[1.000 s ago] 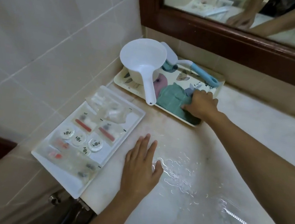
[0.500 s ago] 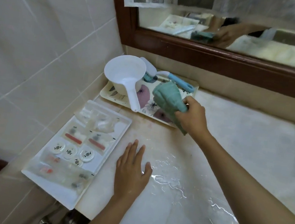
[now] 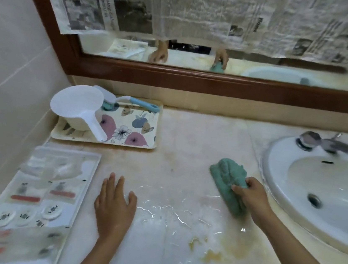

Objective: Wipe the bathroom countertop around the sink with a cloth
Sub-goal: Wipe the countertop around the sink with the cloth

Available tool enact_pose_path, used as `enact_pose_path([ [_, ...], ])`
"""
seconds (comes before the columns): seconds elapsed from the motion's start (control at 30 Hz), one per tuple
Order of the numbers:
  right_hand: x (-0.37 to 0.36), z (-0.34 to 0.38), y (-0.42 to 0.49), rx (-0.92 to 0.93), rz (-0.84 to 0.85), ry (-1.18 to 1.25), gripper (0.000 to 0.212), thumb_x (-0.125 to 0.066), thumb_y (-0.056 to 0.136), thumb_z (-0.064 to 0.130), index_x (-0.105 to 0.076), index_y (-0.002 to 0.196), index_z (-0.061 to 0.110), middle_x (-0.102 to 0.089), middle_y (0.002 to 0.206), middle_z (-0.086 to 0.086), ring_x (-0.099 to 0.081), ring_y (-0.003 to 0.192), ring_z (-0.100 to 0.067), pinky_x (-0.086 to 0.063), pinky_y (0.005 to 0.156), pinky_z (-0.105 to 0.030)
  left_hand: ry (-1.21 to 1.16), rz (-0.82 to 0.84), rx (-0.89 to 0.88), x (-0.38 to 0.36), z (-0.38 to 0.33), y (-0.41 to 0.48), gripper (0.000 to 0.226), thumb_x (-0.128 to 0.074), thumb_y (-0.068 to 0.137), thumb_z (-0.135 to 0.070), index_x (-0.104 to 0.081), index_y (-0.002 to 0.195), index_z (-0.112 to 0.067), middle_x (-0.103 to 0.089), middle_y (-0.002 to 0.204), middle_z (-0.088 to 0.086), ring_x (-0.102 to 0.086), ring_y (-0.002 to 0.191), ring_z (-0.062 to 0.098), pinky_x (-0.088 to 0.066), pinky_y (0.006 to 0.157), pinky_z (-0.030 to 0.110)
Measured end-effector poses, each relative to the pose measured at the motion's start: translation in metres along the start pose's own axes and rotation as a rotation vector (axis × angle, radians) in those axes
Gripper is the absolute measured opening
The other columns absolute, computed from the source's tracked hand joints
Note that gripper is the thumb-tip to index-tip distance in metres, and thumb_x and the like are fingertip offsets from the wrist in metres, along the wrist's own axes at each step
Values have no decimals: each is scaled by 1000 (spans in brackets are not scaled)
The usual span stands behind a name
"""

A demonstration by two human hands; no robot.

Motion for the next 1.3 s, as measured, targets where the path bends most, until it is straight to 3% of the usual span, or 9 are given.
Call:
enact_pose_path([
  [0.07, 13, -16, -5, 20, -142, -352, 23, -65, 80, 21, -61, 102, 14, -62, 107, -12, -53, 100, -32, -46, 83, -40, 12, 9, 3, -2, 1, 0, 57, -45, 88, -40, -54, 137, -14, -38, 155, 6, -31, 144, 26, -32, 107, 48],
  [0.17, 20, -17, -20, 138, -326, -762, 53, -63, 82, 35, -49, 130, 17, -38, 141, -14, -29, 127, -37, -27, 101, -49, 15, 15, 14, -2, 3, 0, 52, -62, 89, -27, -53, 138, -13, -37, 155, 6, -29, 144, 26, -29, 108, 49],
  [0.23, 10, -10, -23, 286, -289, -809, 59, -53, 89, 47, -38, 139, 22, -23, 154, -11, -19, 138, -35, -22, 106, -50, 19, 26, 28, -2, 3, -1, 52, -55, 90, -32, -52, 138, -14, -36, 156, 5, -28, 145, 25, -28, 109, 49],
  [0.37, -34, -13, 0, 475, 11, -952, 71, -12, 88, 67, -10, 151, 35, 6, 162, 3, 7, 148, -25, -11, 113, -42, -19, 85, 115, -2, -3, 5, 52, -54, 88, -31, -51, 138, -17, -31, 158, 1, -21, 147, 23, -23, 112, 49],
  [0.43, -46, -15, 18, 466, 64, -938, 78, -1, 83, 68, -2, 152, 34, 8, 162, 3, 10, 148, -23, -8, 116, -43, -25, 107, 143, -3, -15, 10, 47, -62, 87, -24, -55, 133, -20, -27, 159, 0, -16, 147, 23, -19, 113, 50],
  [0.6, -61, -6, 46, 414, 1, -822, 63, -18, 96, 58, -8, 153, 33, 4, 162, 0, 7, 148, -24, -5, 117, -45, -62, 145, -42, -21, -76, 33, 47, -62, 88, -20, -54, 134, -17, -28, 159, -2, -23, 143, 23, -24, 112, 47],
  [0.83, -43, -24, 41, 711, 167, -858, 54, -22, 98, 52, -10, 150, 45, 5, 161, 11, 8, 148, -17, -2, 116, -36, 149, 100, -98, -56, -111, 50, 61, -33, 86, -47, -44, 139, -20, -34, 155, 6, -22, 145, 26, -25, 107, 51],
  [1.13, -51, 20, 125, 458, 46, -856, 54, -18, 101, 48, -4, 152, 38, 5, 162, 3, 9, 148, -25, 0, 117, -44, 198, 42, -116, -56, -115, 51, 58, -36, 82, -44, -48, 133, -18, -41, 150, 7, -29, 142, 28, -30, 101, 51],
  [1.3, -63, 9, 80, 587, 116, -836, 54, -17, 100, 49, -3, 152, 39, 10, 161, 7, 14, 148, -21, 1, 118, -42, 193, 34, -119, -56, -115, 51, 58, -35, 81, -44, -51, 131, -17, -43, 149, 7, -31, 142, 28, -32, 100, 52],
])
Point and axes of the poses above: each hand's wrist, its own y-axis towards the middle knuckle, its own x-axis out of the back of the hand, z = x × y, the point moved 7 cm from there along y, towards the middle knuckle
